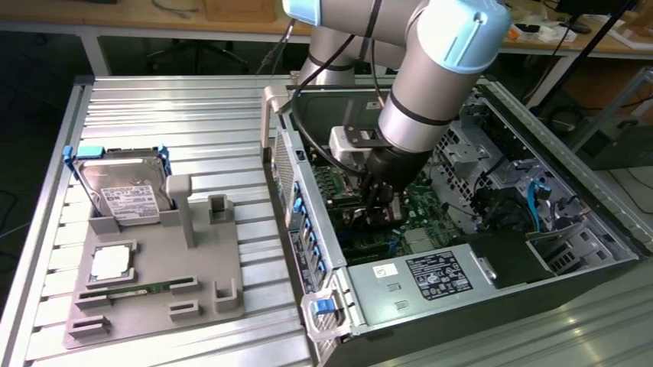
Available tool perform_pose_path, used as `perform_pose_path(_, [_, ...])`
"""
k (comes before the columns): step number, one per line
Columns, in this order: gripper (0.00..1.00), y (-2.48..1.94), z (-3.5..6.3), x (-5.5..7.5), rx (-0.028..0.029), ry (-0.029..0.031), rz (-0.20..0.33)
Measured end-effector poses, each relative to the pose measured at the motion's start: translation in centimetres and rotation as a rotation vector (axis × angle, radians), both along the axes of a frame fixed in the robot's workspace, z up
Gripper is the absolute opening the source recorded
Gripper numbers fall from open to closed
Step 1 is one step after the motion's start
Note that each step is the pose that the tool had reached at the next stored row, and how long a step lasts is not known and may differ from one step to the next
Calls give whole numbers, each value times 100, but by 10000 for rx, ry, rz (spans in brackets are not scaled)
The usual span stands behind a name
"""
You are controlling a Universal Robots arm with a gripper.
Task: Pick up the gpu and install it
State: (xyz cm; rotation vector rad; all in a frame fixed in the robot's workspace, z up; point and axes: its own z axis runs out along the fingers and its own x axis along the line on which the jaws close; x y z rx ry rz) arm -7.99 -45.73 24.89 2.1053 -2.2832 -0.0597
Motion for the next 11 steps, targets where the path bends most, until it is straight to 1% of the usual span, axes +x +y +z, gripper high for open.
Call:
perform_pose_path(7, [27, 2, -3, 0, 3, -1, 0])
perform_pose_path(11, [27, 19, 1, 0, 0, -1, 2])
